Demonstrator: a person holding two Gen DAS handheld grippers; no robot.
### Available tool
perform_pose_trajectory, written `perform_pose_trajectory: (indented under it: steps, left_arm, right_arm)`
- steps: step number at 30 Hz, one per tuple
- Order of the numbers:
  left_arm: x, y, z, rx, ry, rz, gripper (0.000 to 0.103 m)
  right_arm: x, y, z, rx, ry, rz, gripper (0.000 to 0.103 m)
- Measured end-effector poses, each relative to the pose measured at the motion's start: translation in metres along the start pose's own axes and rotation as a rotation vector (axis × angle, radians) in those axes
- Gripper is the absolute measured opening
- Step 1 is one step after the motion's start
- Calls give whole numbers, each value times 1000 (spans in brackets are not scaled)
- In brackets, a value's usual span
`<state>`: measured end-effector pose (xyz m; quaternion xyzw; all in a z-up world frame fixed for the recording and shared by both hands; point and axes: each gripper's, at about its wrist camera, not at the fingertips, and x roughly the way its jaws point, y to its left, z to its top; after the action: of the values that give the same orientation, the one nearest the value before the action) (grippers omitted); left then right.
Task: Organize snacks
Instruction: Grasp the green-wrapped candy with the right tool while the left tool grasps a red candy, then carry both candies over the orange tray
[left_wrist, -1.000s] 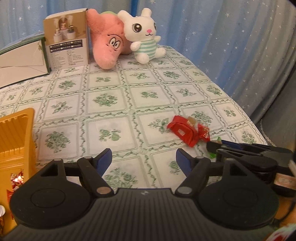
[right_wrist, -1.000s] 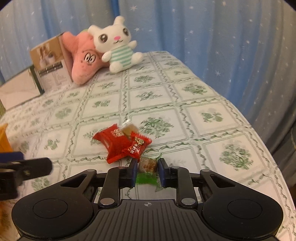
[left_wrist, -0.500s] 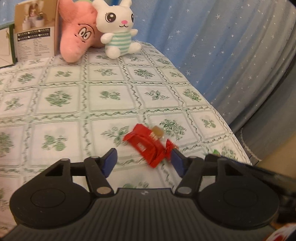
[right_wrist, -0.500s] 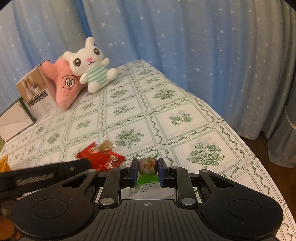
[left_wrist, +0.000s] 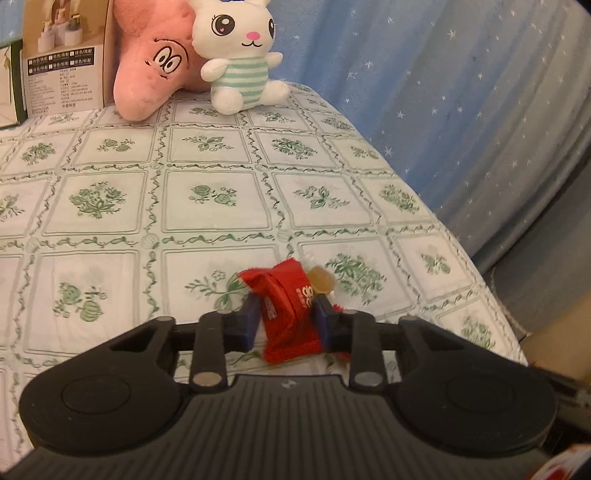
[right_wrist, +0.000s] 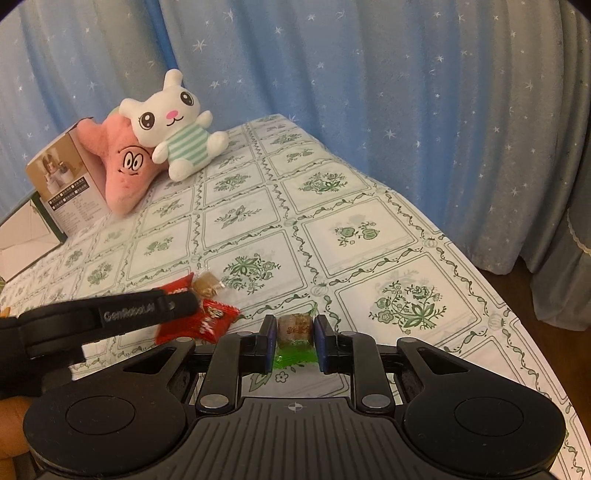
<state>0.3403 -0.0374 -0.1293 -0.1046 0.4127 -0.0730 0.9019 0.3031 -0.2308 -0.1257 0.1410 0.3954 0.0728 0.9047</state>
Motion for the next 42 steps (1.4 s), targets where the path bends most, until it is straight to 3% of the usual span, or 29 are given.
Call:
perform_pose_trajectory:
  steps: [7, 10, 15, 21, 26, 33, 42]
  left_arm:
    - [-42, 15, -26, 94, 62, 43, 21]
    - [-54, 22, -39, 115, 36, 59, 22]
    - [-51, 19, -42, 149, -3, 111, 29]
    - [-41, 13, -44, 196, -18, 146, 30]
    - [-50, 12, -49, 209, -12, 146, 23]
    - [-92, 12, -58, 188, -21, 134, 23]
    - [-162, 14, -75, 155, -38, 117, 23]
  right_arm:
    - [-1, 4, 0, -3, -2, 22, 22]
    - [-2, 8, 0, -12, -3, 33, 22]
    - [-2, 13, -3, -24, 3, 38, 22]
    - [-2, 15, -5, -35, 3, 42, 22]
    - [-3, 18, -7, -47, 0, 53, 22]
    - [-27, 27, -20, -59, -11, 88, 22]
    - [-86, 45, -60, -82, -15, 116, 22]
